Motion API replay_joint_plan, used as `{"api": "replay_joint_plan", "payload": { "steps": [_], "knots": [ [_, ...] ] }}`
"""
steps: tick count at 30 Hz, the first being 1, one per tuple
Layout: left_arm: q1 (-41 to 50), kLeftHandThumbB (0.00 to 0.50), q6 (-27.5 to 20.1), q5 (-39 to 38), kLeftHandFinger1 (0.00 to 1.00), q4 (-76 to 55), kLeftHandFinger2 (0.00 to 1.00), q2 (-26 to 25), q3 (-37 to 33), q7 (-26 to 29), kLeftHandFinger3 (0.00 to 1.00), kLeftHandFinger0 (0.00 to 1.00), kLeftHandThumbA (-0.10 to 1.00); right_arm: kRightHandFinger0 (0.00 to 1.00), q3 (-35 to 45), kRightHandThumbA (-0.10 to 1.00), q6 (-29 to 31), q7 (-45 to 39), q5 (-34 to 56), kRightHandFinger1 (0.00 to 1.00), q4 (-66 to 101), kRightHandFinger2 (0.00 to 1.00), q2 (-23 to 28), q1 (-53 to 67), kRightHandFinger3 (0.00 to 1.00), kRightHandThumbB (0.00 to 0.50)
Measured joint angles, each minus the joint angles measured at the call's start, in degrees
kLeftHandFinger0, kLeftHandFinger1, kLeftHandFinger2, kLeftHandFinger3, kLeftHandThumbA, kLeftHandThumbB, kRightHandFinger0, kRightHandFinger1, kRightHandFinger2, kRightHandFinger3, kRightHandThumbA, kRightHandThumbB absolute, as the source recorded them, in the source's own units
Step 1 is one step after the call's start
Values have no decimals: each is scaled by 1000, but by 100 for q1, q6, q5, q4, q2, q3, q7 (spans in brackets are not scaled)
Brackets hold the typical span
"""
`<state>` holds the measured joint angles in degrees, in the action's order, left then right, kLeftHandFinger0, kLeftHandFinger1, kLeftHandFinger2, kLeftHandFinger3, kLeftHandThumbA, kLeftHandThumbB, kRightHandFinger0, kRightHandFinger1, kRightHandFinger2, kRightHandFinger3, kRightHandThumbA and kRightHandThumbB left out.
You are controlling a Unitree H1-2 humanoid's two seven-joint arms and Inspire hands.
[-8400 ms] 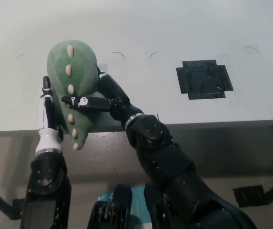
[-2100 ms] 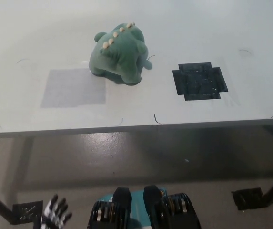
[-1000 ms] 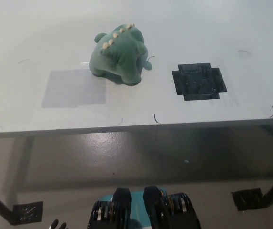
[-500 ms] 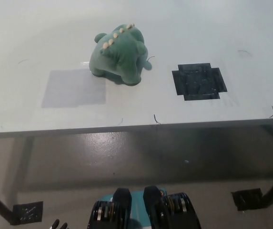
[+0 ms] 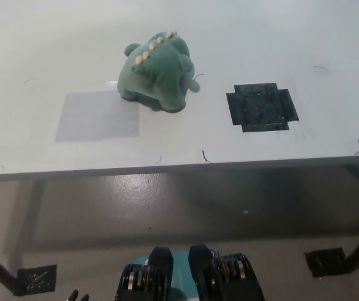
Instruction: Use both hands to pick up a dinasour on the right side and move it to the left side
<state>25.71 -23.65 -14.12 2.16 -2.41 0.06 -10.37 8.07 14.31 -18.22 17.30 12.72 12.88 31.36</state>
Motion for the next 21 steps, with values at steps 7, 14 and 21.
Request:
{"api": "replay_joint_plan", "payload": {
  "steps": [7, 14, 21],
  "knots": [
    [0, 396, -7, -5, 1000, -8, 1000, 7, -1, -3, 1000, 1000, 1000, 1000, 0, 960, 36, 7, -73, 1000, 0, 1000, -1, -11, 1000, 49],
    [-10, 421, -16, -4, 1000, -18, 1000, 31, 0, -3, 1000, 1000, 1000, 1000, 0, 975, 35, 10, -107, 1000, 4, 1000, 2, -91, 1000, 60],
    [-24, 405, -17, 3, 1000, -61, 1000, 39, 2, -2, 1000, 1000, 1000, 1000, 1, 955, 22, 10, -104, 1000, 39, 1000, 12, -109, 1000, 42]
  ]
}}
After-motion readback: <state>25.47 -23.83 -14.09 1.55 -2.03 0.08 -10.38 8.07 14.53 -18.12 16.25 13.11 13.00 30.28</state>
